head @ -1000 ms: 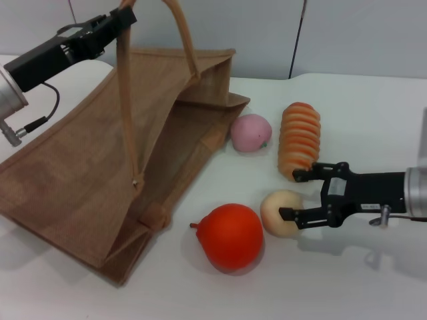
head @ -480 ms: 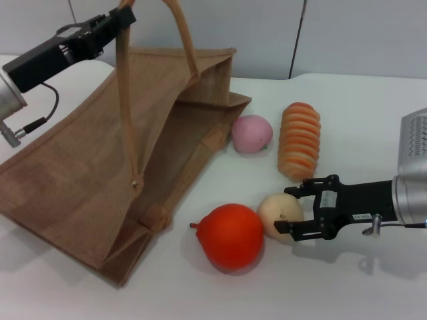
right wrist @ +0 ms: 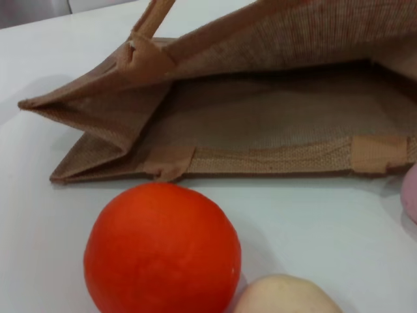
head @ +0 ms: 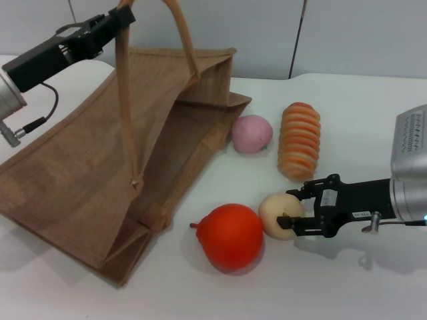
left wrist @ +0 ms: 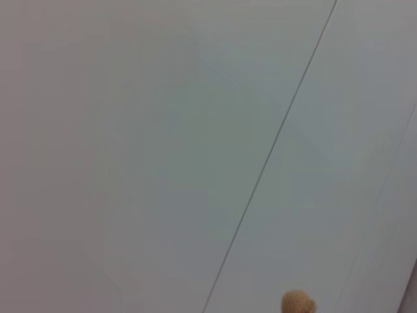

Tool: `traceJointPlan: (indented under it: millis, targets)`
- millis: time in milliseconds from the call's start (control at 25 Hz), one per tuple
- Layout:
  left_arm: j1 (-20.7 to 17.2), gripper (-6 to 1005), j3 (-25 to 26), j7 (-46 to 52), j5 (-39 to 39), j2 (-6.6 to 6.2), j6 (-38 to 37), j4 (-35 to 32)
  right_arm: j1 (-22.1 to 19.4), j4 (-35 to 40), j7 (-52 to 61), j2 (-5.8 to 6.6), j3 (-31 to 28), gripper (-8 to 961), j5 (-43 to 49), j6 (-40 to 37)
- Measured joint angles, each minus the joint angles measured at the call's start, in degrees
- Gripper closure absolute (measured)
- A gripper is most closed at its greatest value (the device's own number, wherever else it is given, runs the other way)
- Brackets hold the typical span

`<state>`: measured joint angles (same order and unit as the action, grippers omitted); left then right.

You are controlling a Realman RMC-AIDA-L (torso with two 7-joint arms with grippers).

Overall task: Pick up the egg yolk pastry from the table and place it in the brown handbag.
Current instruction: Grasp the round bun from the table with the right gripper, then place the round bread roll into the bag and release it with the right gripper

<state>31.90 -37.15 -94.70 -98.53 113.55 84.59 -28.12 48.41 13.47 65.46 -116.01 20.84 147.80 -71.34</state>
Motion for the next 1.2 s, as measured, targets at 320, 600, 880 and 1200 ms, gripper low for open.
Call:
traceJointPlan:
  millis: [320, 600, 880, 1200]
  targets:
    - [-0.14, 871, 0.42, 0.15, 0.00, 0.00, 0.15, 0.00, 0.02, 0.66, -0.63, 0.00, 0.98, 399, -0.30, 0.07]
    - [-0.20, 870, 0.42, 0.36, 0.01, -0.20, 0.18, 0.00, 0.00, 1.39, -0.67, 0.17, 0.62, 446, -0.85, -0.70]
    - [-0.18, 869, 0.42, 0.40, 0.01, -0.32, 0.23, -0.01, -1.40, 6.26, -0.73, 0.07, 0.56, 454, -6.34, -5.14]
    - [0.31, 868, 0.42, 1.62, -0.39, -0.40, 3.93, 0.00, 4.31, 1.83, -4.67, -0.47, 0.69, 463, -9.09, -5.39]
